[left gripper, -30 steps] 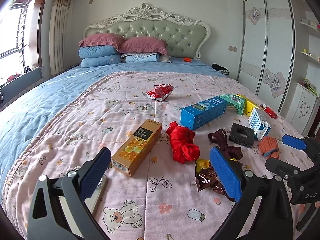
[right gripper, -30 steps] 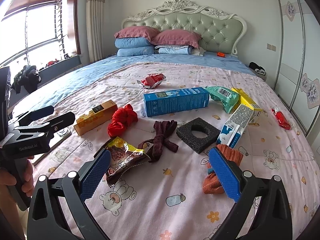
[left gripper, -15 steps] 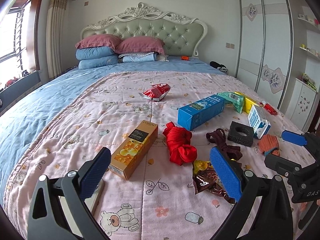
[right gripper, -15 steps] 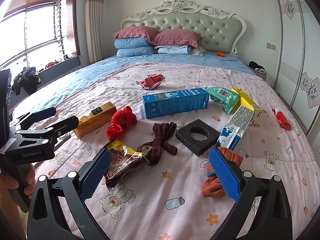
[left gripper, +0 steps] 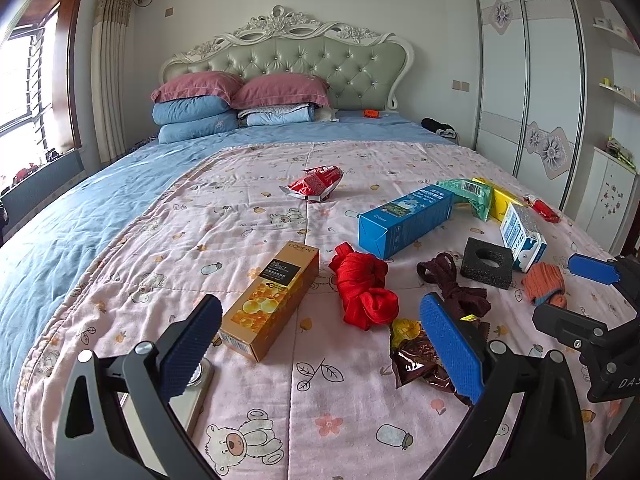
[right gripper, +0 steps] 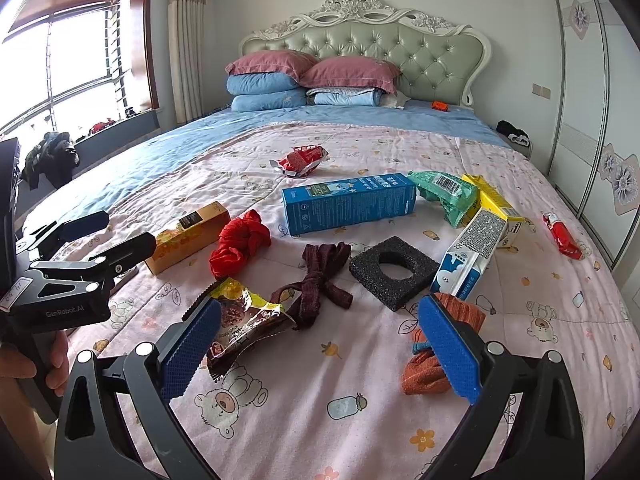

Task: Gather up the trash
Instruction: 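Move the left tool toward the gold L'Oreal box on the quilt, then close the left tool on the gold L'Oreal box and lift it, then grasp the red yarn bundle with the right tool while the left tool holds the box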

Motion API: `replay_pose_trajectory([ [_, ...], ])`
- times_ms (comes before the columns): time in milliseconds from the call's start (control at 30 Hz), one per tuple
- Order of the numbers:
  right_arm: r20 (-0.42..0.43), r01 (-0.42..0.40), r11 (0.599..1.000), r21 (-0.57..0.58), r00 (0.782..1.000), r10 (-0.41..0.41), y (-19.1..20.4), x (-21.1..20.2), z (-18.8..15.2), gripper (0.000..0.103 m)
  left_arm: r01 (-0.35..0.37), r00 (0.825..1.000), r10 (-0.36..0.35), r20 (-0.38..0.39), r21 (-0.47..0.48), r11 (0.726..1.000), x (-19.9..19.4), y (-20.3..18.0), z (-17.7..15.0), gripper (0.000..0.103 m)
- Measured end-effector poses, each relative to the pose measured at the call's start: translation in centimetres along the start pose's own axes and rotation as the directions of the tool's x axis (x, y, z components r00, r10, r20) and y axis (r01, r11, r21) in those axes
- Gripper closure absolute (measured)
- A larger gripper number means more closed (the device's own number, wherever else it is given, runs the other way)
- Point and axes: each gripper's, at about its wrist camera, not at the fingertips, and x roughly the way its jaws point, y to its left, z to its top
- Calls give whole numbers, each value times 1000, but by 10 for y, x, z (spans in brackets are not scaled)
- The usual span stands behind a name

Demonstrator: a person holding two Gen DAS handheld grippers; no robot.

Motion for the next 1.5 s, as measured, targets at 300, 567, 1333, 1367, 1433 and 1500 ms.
replay_pose_trajectory([
  [300,-17,2,1000,-21,1000,-2,2,4,3,8,-52,995,54,-81,22,998,26,17,4,4],
  [567,-60,-31,997,-72,998,26,11,15,16,8,-14,959,42,-280,98,995,84,36,14,4],
  [1333,-248,-220,969,-113,951,187,48,101,56,25,50,923,-76,-378,-79,996,111,74,21,64],
  [1367,-258,-220,968,-120,949,183,53,107,56,26,47,928,-76,-365,-88,995,104,76,23,64],
  [1433,-282,-215,967,-137,944,170,62,121,56,28,45,941,-75,-329,-99,994,89,79,27,64],
  [1500,-308,-188,972,-140,941,138,68,136,57,30,42,950,-72,-303,-102,994,76,80,30,64],
])
